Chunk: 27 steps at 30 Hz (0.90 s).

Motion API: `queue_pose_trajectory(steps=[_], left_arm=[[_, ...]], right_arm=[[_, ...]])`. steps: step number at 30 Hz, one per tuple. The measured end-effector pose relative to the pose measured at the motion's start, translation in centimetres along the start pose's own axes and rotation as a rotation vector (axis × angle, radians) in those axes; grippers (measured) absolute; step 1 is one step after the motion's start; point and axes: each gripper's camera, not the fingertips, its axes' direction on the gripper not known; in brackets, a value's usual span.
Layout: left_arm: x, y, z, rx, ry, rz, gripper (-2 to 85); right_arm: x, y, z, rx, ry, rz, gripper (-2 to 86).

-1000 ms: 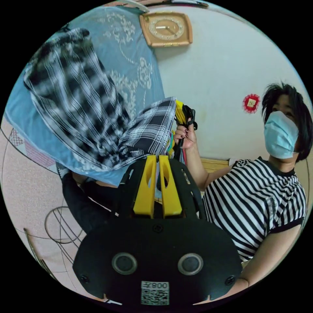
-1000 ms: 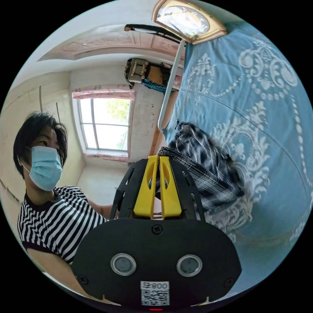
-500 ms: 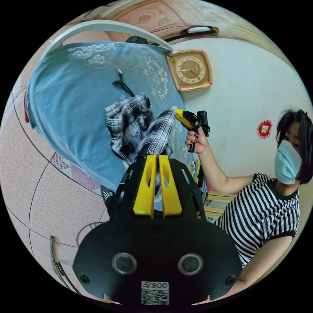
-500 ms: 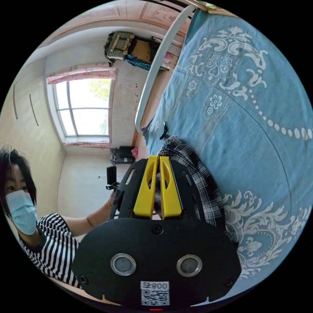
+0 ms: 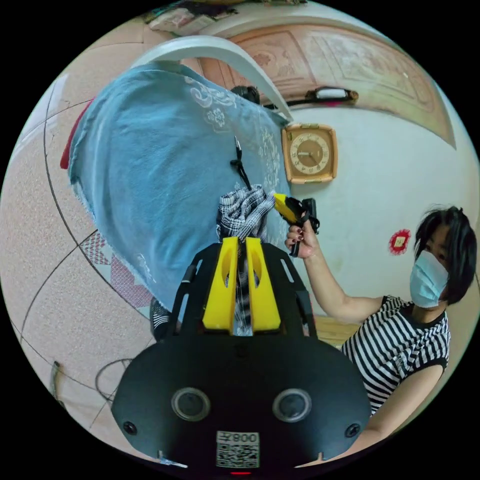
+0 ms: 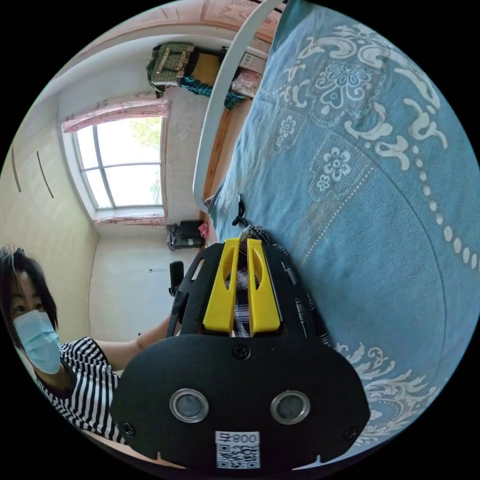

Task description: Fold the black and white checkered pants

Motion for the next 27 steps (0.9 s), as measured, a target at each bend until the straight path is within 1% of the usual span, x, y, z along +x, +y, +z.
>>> queue_pose_trajectory(steps=[2, 3, 5, 7, 9, 11, 12, 13, 15, 17, 19, 21, 22, 24, 27], left_arm=[[0.7, 1.1, -1.2, 0.083, -0.021, 0.002, 1.4], [1.6, 1.7, -1.7, 0.109, -0.028, 0.035, 1.0], [3.2, 2.2, -1.7, 0.119, -0.055, 0.095, 0.7], [4.8, 2.1, -0.9, 0.069, -0.085, 0.165, 0.5], [6.0, 0.8, 0.9, -0.025, -0.166, 0.215, 0.4], [5.9, -0.3, 1.2, -0.015, -0.259, 0.205, 0.4], [5.3, -1.0, 1.0, 0.006, -0.307, 0.168, 0.5], [4.9, -1.3, 0.7, 0.021, -0.311, 0.141, 0.6], [3.6, -1.5, -0.5, 0.088, -0.198, 0.071, 0.9], [3.6, -0.8, -1.3, 0.126, -0.169, 0.074, 1.5], [3.8, 0.5, -1.7, 0.118, -0.165, 0.064, 2.7], [3.4, 2.9, -1.4, 0.070, -0.089, 0.026, 5.5], [3.2, 3.5, -1.2, 0.047, -0.069, 0.010, 6.0], [2.2, 6.2, 0.2, -0.056, -0.012, -0.093, 7.8], [1.2, 8.5, 2.4, -0.165, 0.023, -0.190, 8.6]], right_arm=[[0.2, 1.4, -0.9, 0.043, 0.004, -0.027, 1.6], [0.2, 1.8, -1.1, 0.055, 0.010, -0.030, 1.4], [-0.2, 2.9, -0.5, 0.067, 0.018, -0.076, 0.8], [-0.6, 2.5, 1.5, -0.016, 0.027, -0.116, 0.5], [-0.8, 1.6, 3.8, -0.100, 0.084, -0.141, 0.3], [-0.1, 0.2, 5.9, -0.166, 0.191, -0.141, 0.3], [0.1, 0.0, 6.1, -0.176, 0.183, -0.135, 0.3], [0.5, -0.3, 5.9, -0.174, 0.142, -0.127, 0.4], [0.5, 0.0, 4.7, -0.130, 0.116, -0.140, 0.6], [0.5, 2.0, 2.3, -0.087, 0.093, -0.176, 1.3], [1.0, 4.5, 0.4, -0.068, 0.069, -0.182, 2.2], [2.1, 7.8, -1.5, -0.056, 0.049, -0.153, 3.5], [3.0, 10.2, -2.4, -0.057, 0.037, -0.111, 4.3], [4.6, 13.8, -3.3, -0.071, 0.011, -0.023, 5.7], [6.7, 19.0, -3.8, -0.095, -0.045, 0.120, 7.0]])
